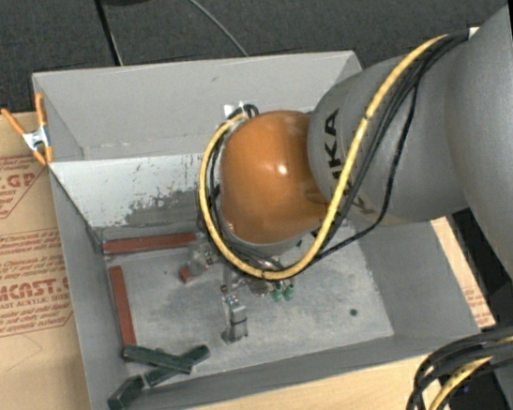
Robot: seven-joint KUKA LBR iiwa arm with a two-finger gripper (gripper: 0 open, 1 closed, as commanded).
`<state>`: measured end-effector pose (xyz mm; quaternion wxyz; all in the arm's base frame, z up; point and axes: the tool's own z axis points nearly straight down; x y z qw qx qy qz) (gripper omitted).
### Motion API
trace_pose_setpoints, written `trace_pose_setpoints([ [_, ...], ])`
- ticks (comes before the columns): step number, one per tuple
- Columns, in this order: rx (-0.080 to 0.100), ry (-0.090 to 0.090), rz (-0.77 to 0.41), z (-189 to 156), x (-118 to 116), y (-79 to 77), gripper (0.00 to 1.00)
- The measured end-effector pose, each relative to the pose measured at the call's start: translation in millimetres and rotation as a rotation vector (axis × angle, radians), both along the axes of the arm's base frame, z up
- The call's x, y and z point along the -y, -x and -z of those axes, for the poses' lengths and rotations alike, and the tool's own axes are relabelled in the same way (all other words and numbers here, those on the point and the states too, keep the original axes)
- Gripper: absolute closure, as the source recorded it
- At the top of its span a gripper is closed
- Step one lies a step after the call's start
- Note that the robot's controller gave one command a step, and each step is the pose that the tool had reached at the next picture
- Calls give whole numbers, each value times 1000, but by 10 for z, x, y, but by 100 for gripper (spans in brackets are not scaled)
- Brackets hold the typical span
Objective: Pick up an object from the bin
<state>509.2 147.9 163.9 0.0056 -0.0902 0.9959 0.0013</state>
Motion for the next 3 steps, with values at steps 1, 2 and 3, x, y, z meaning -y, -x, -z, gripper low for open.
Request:
trace_pose_setpoints([
  [1,-9,4,-175,479,-86,120,0],
  [2,-12,3,-6,945,-409,229,100],
  [3,-12,2,-6,945,-408,228,100],
])
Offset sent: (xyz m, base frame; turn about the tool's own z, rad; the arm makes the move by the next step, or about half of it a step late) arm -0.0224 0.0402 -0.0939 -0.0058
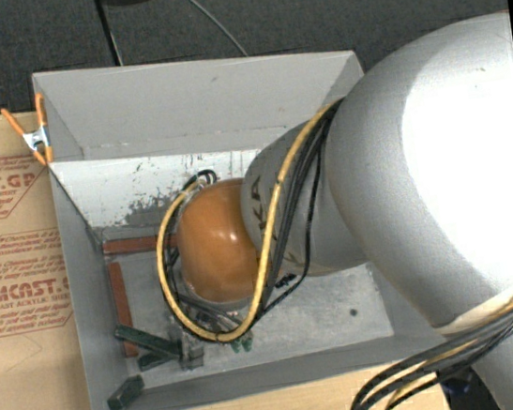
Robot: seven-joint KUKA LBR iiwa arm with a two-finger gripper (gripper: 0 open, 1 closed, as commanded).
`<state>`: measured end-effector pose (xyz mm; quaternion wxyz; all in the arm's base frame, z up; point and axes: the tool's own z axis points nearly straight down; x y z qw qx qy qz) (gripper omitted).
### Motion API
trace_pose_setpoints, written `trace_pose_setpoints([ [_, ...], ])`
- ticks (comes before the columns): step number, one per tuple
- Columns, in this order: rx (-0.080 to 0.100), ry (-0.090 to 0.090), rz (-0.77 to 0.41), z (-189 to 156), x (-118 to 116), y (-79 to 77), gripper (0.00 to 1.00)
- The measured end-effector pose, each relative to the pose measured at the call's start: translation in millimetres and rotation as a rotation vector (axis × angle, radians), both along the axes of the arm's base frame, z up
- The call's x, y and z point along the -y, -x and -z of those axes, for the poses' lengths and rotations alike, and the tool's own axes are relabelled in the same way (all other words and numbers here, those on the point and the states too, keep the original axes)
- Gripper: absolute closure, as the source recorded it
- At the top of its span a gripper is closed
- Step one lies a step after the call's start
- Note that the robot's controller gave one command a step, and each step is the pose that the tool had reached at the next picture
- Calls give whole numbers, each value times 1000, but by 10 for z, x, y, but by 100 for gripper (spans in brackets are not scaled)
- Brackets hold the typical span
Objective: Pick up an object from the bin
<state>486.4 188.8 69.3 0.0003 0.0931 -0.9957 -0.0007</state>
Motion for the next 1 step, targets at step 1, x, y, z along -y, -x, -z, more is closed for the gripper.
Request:
trace_pose_setpoints([
  [1,0,2,-4,-2155,8,-6,100],
])
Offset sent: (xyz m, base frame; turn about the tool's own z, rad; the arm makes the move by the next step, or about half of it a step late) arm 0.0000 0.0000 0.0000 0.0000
